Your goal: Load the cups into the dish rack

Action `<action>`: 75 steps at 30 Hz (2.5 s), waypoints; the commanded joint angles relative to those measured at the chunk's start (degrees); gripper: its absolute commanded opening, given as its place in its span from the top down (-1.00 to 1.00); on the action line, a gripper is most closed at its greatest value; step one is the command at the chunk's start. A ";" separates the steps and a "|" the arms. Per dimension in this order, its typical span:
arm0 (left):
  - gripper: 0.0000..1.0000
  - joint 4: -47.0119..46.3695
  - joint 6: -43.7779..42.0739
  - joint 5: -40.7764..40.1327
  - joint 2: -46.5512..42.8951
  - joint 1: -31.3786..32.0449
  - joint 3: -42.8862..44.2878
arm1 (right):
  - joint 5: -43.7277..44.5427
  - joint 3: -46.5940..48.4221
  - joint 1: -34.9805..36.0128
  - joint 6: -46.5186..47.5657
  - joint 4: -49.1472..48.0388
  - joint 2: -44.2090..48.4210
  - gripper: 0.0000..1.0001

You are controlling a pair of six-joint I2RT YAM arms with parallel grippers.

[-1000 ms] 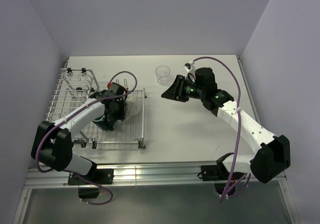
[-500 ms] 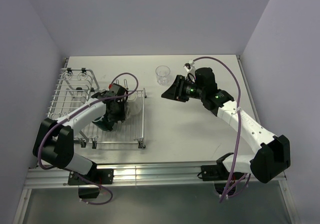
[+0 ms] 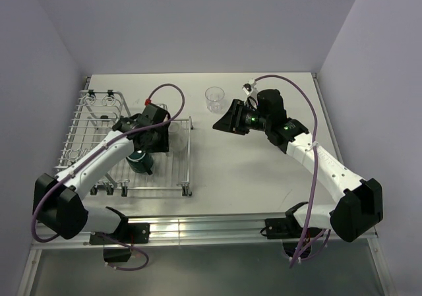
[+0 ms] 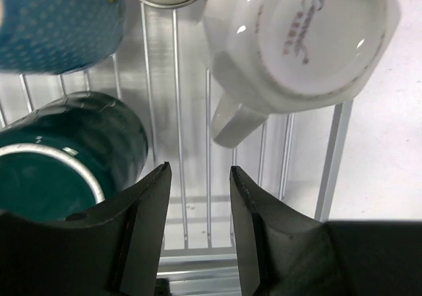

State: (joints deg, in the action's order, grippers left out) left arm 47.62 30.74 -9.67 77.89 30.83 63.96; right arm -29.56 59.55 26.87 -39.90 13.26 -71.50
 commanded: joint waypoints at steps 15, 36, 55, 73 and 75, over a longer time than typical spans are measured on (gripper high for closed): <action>-0.03 2.22 -0.33 -3.42 2.09 -2.08 -3.31 | 0.03 1.01 0.29 1.05 -0.60 1.19 0.03; -0.04 0.98 -1.21 -0.17 1.13 -2.01 -1.75 | 1.17 0.74 0.29 1.40 -0.25 1.54 0.03; -0.25 3.89 -2.26 1.15 -3.53 0.46 10.73 | 24.60 20.39 -0.33 8.96 17.04 -11.42 0.02; -0.34 3.36 -4.64 2.99 -7.57 1.43 17.51 | 35.62 62.17 0.28 19.68 26.65 -50.75 0.06; -0.34 2.92 -4.73 3.17 -7.92 1.43 16.81 | 36.67 64.27 1.33 21.09 26.56 -52.41 0.06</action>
State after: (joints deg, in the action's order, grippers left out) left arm 51.75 27.53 -7.33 72.03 31.97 79.88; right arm 4.40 118.52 26.33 -22.55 39.57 -123.26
